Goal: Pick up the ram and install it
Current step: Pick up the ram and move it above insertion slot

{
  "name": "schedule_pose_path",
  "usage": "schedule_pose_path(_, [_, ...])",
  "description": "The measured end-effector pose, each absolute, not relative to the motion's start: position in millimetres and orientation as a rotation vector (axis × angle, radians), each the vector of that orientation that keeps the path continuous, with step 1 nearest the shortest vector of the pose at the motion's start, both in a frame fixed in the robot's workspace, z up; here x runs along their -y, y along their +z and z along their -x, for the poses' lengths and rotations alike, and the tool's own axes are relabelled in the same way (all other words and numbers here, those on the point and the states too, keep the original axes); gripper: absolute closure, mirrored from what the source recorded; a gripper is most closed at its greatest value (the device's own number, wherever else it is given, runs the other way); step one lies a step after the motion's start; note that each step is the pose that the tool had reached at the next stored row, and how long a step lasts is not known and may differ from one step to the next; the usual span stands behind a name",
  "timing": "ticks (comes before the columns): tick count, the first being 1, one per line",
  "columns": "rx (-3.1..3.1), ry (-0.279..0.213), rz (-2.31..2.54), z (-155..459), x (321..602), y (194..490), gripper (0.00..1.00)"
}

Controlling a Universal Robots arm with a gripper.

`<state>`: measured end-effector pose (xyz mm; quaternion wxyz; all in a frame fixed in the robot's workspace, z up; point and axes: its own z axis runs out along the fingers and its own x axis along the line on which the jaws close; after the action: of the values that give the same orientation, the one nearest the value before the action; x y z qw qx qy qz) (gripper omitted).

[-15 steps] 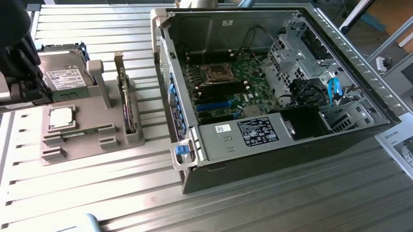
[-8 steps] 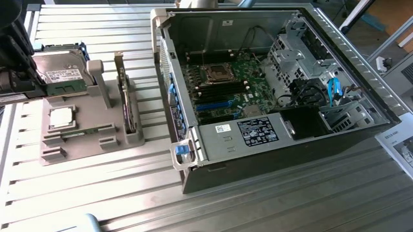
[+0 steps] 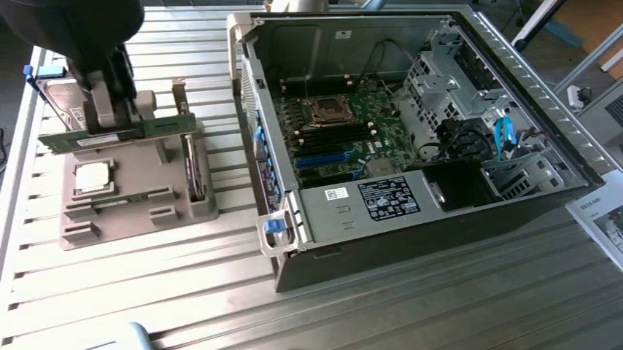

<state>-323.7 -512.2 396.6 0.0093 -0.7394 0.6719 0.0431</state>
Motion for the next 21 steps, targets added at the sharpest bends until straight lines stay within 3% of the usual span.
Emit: schedule_pose_path(21, [-2.099,0.136,2.310,200,512,391,0.86])
